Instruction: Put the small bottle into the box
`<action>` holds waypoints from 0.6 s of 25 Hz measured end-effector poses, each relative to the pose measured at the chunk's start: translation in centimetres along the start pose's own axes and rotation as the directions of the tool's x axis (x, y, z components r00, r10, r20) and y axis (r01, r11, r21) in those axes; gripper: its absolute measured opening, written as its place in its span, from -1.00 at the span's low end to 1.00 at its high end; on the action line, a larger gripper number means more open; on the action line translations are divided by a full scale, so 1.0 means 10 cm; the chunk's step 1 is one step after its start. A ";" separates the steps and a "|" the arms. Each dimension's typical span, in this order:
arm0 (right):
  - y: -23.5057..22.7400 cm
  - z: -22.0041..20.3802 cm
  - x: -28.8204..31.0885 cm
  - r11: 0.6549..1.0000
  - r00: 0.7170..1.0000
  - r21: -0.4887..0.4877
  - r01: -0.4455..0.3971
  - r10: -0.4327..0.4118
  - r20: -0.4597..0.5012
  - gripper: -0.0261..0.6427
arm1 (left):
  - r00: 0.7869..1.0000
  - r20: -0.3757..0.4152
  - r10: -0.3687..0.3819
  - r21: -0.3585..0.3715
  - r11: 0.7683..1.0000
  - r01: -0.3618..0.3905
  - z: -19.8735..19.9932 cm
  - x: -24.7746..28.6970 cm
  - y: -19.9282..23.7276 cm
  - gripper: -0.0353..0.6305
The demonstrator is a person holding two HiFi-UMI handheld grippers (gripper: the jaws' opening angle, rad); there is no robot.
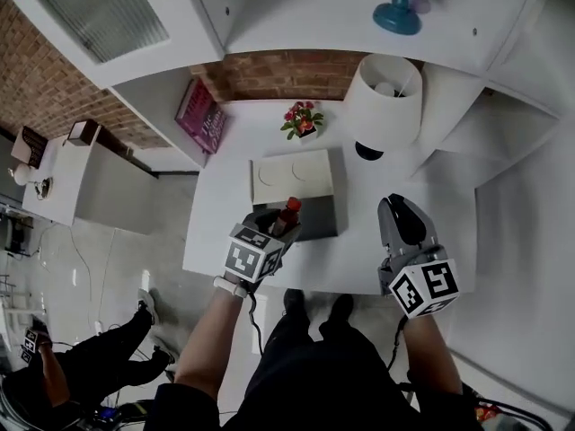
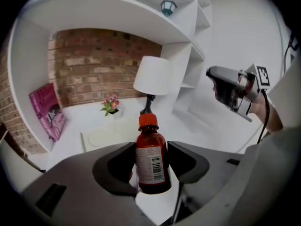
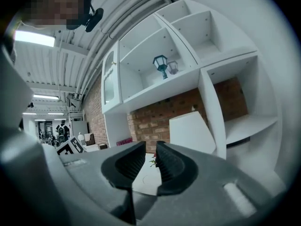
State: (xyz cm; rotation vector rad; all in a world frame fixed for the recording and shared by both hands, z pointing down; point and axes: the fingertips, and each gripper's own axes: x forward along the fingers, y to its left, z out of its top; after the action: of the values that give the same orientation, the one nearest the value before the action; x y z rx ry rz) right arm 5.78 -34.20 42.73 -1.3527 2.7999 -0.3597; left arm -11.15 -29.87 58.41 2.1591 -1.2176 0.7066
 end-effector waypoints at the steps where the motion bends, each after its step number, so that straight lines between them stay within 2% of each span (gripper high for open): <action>1: -0.04 -0.03 0.01 1.000 1.000 0.001 0.017 -0.017 -0.003 -0.72 | 0.999 -0.037 -0.025 0.017 1.000 0.026 -0.07 0.13 -0.02 -0.25; 7: -0.33 -0.10 0.02 0.992 0.992 0.010 0.122 -0.122 -0.014 -0.73 | 0.974 -0.203 -0.104 0.078 0.990 0.122 -0.38 0.83 0.01 -0.25; 11: -0.58 -0.16 -0.01 0.980 0.981 0.025 0.195 -0.194 -0.026 -0.74 | 0.943 -0.304 -0.135 0.093 0.981 0.170 -0.56 1.17 0.03 -0.25; 15: -0.70 -0.24 -0.01 0.971 0.971 0.006 0.237 -0.237 -0.038 -0.75 | 0.907 -0.385 -0.168 0.077 0.974 0.213 -0.73 1.40 -0.05 -0.25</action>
State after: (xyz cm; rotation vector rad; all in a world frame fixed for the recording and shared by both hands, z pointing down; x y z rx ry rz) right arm 10.97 -37.83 46.53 -1.7005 2.6637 -0.4061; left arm -5.67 -32.85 72.98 2.0713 -0.7684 1.0702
